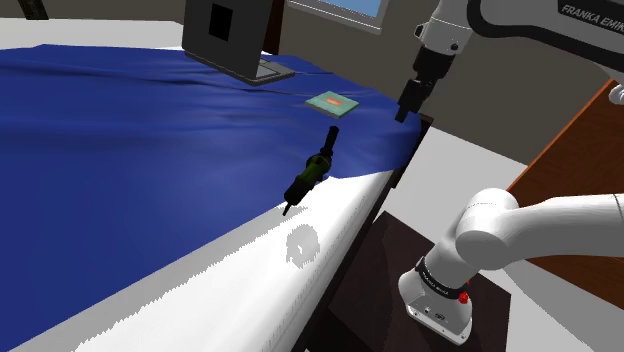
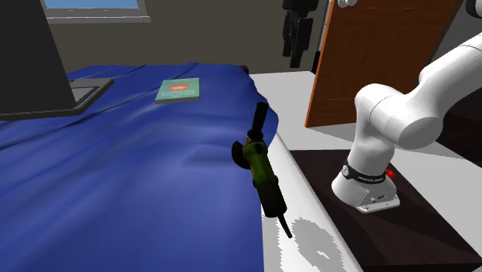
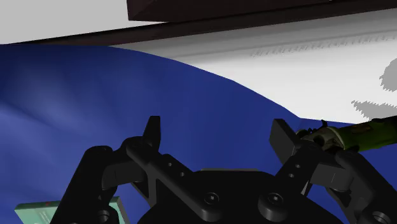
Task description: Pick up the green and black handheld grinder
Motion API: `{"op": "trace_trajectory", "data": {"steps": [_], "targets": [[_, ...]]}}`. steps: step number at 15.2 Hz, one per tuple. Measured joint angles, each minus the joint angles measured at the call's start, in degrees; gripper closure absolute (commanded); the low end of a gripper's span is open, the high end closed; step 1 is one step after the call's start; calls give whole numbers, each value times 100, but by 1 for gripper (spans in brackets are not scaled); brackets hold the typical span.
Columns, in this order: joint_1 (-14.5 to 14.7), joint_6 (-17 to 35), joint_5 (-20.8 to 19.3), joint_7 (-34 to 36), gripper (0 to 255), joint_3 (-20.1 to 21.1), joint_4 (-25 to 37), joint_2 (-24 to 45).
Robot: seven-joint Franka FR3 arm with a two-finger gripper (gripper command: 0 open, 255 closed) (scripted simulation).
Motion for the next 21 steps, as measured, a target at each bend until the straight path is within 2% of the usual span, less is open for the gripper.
{"op": "trace_trajectory", "data": {"steps": [2, 8, 12, 17, 21], "targets": [[13, 5, 33, 83, 0, 78, 28, 37], [111, 280, 289, 985, 0, 861, 287, 621], [149, 439, 394, 1692, 0, 1461, 668, 1218], [133, 536, 326, 2562, 0, 2149, 1322, 2080], [148, 760, 317, 2757, 0, 2281, 1183, 2193]]}}
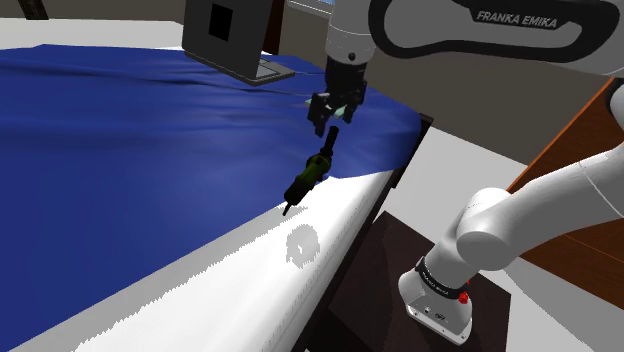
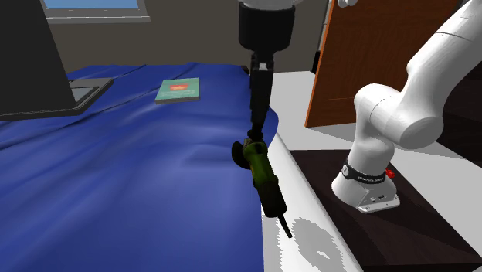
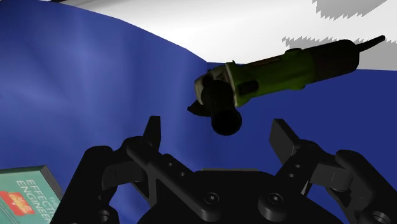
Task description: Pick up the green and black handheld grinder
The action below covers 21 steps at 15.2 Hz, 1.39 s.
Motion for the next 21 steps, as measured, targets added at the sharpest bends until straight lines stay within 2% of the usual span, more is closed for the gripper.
{"op": "trace_trajectory", "data": {"steps": [5, 6, 16, 21], "targets": [[23, 325, 21, 66, 0, 39, -347, -17], [22, 343, 19, 67, 255, 40, -358, -11], [21, 366, 19, 69, 255, 40, -373, -10], [7, 52, 5, 35, 255, 24, -42, 12]]}}
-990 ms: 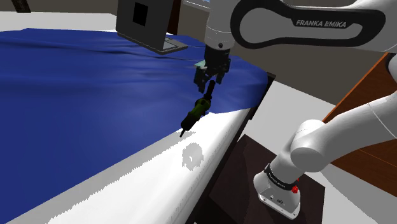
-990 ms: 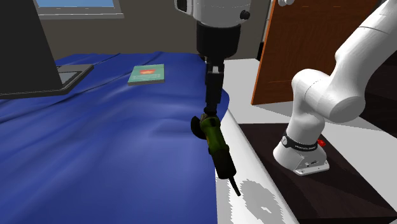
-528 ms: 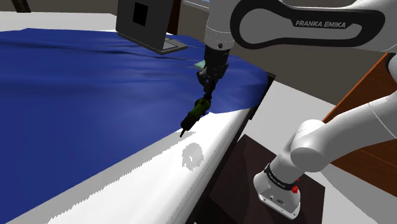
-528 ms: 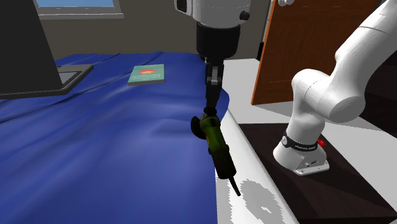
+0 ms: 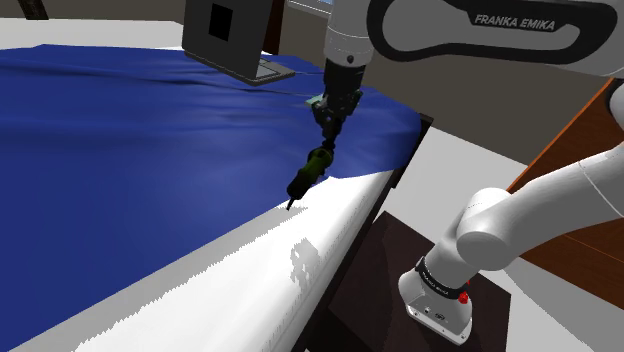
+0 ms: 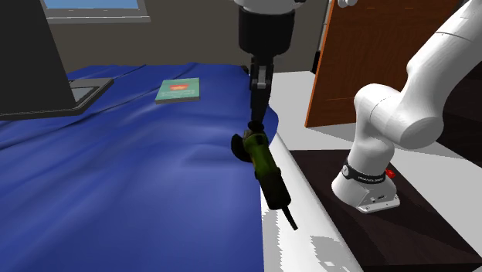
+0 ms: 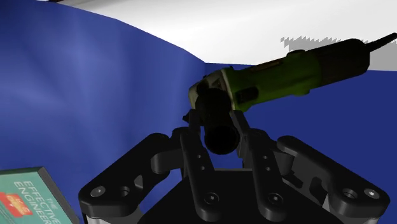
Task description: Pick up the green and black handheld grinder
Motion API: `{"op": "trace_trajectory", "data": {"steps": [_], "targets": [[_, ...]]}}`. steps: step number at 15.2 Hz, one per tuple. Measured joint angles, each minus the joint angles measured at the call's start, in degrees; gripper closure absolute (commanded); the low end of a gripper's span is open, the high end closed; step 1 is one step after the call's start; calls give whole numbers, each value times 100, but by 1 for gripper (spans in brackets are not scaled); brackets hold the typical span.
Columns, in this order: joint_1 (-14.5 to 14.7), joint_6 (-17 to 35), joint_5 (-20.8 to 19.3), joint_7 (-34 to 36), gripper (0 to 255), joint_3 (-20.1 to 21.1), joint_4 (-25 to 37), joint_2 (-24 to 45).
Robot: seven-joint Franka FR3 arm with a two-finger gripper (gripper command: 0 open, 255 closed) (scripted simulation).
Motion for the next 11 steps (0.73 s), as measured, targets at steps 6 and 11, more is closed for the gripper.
{"op": "trace_trajectory", "data": {"steps": [6, 11], "targets": [[-31, -436, -36, -47, 255, -18, 522, 86], [-52, -788, -62, -77, 255, -24, 946, 159]]}}
